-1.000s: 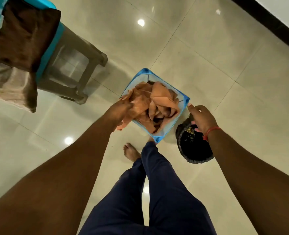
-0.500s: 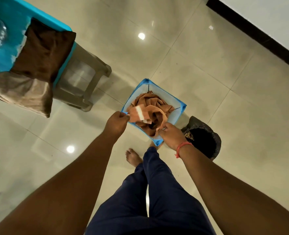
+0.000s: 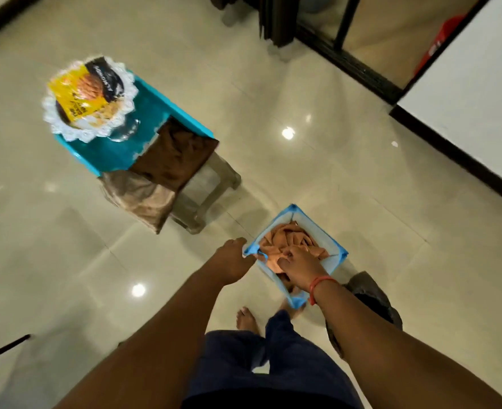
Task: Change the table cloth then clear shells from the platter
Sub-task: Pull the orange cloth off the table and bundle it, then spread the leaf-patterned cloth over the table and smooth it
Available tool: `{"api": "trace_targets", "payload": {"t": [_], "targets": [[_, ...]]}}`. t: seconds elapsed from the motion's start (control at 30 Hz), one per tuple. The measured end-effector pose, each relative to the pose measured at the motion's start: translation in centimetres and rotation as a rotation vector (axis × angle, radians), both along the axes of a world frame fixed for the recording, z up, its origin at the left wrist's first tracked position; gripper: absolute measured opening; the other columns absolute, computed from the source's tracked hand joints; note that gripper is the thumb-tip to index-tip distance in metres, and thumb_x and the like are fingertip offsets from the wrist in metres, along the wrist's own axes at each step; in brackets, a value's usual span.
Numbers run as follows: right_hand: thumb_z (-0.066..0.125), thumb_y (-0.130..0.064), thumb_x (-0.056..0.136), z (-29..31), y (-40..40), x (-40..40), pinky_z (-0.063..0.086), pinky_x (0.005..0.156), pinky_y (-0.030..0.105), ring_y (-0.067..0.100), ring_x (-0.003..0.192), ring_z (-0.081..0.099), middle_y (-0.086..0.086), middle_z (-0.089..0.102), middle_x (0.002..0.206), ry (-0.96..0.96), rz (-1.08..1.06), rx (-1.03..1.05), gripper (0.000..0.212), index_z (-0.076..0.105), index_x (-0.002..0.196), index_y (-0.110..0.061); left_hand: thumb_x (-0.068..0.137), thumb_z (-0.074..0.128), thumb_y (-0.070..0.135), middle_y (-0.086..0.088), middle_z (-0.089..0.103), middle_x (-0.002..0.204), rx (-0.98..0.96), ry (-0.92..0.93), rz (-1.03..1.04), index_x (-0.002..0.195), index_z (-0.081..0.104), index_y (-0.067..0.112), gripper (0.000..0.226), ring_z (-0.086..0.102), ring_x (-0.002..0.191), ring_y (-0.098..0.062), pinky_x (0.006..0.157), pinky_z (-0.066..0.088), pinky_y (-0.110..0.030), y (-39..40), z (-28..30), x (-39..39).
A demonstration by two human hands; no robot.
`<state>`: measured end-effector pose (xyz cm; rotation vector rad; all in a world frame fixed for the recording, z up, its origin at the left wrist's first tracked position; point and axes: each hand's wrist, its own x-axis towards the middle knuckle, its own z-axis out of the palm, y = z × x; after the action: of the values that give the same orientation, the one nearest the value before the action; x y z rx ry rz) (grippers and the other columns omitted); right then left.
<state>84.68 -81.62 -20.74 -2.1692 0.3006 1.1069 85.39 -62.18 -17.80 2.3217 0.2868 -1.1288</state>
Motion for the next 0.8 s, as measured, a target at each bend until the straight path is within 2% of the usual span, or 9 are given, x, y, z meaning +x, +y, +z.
{"api": "trace_targets", "payload": {"t": [0.03,0.1,0.2,0.23,0.33,0.5,0.6,0.7,0.8], "targets": [[0.053,-0.049,0.088,1.0,1.1,1.1,0.044,0.099,0.037,0.026,0.116,0.056,0.006,0.061,0.124,-0.036,0.051,0.006,0.050,0.056,0.127,-0.018,0.099,0.052,0.042,-0.014,0.037,0.153,0.014,-0.045,0.008,0.152,0.031,0.012,0.064,0.039,0.139,-0.028,0.112,0.030,-0.033,1.0,1.2,0.4],[0.057,-0.047,0.090,3.0,3.5,3.2,0.043,0.101,0.034,0.028,0.119,0.056,0.009,0.061,0.125,-0.069,0.143,0.005,0.047,0.058,0.127,-0.017,0.098,0.053,0.044,-0.015,0.036,0.154,0.040,-0.146,0.036,0.152,0.030,0.012,0.067,0.036,0.141,-0.029,0.114,0.028,-0.034,3.1,3.4,0.9],[0.058,-0.045,0.093,6.2,7.8,5.9,0.043,0.106,0.037,0.028,0.126,0.053,0.009,0.047,0.144,-0.107,0.139,0.055,0.059,0.044,0.144,-0.018,0.097,0.051,0.051,-0.014,0.030,0.158,0.072,-0.225,0.082,0.154,0.026,0.011,0.074,0.032,0.143,-0.029,0.115,0.026,-0.035,7.1,5.8,1.6],[0.058,-0.046,0.094,6.8,9.4,6.6,0.041,0.108,0.039,0.028,0.129,0.051,0.010,0.043,0.149,-0.137,0.147,0.077,0.062,0.041,0.146,-0.018,0.096,0.050,0.053,-0.013,0.027,0.159,0.084,-0.226,0.106,0.155,0.024,0.011,0.076,0.031,0.144,-0.029,0.116,0.027,-0.036,8.8,6.4,1.7],[0.056,-0.046,0.095,8.5,13.8,8.3,0.032,0.112,0.031,0.024,0.139,0.040,0.010,0.040,0.152,-0.198,0.234,0.050,0.063,0.039,0.148,-0.015,0.095,0.047,0.059,-0.011,0.025,0.161,0.097,-0.235,0.159,0.156,0.020,0.016,0.079,0.032,0.143,-0.033,0.116,0.031,-0.042,14.1,7.2,2.2],[0.052,-0.050,0.096,9.7,21.5,9.5,0.032,0.111,0.032,0.026,0.140,0.039,0.009,0.039,0.154,-0.193,0.194,0.020,0.066,0.036,0.150,-0.016,0.097,0.044,0.056,-0.010,0.014,0.164,0.074,-0.178,0.163,0.158,0.013,0.018,0.078,0.024,0.146,-0.037,0.117,0.028,-0.045,23.4,7.2,3.1],[0.050,-0.049,0.098,9.3,26.4,9.9,0.032,0.111,0.033,0.027,0.140,0.039,0.009,0.039,0.155,-0.148,0.174,0.002,0.065,0.035,0.151,-0.015,0.098,0.046,0.054,-0.011,0.017,0.163,0.042,-0.142,0.185,0.158,0.012,0.018,0.078,0.031,0.144,-0.034,0.115,0.032,-0.043,29.1,6.9,3.5],[0.052,-0.044,0.099,9.0,30.2,10.3,0.034,0.109,0.032,0.029,0.138,0.041,0.012,0.040,0.153,-0.129,0.195,-0.011,0.063,0.035,0.150,-0.012,0.099,0.048,0.047,-0.015,0.029,0.158,0.003,-0.129,0.251,0.156,0.018,0.017,0.072,0.040,0.138,-0.032,0.111,0.037,-0.039,33.2,7.0,4.0],[0.053,-0.039,0.099,8.7,32.5,11.1,0.036,0.104,0.029,0.028,0.135,0.044,0.011,0.045,0.149,-0.120,0.192,-0.020,0.057,0.039,0.147,-0.011,0.100,0.048,0.043,-0.016,0.033,0.155,-0.020,-0.117,0.294,0.155,0.021,0.013,0.068,0.039,0.139,-0.031,0.109,0.035,-0.035,35.6,6.7,4.9]]}}
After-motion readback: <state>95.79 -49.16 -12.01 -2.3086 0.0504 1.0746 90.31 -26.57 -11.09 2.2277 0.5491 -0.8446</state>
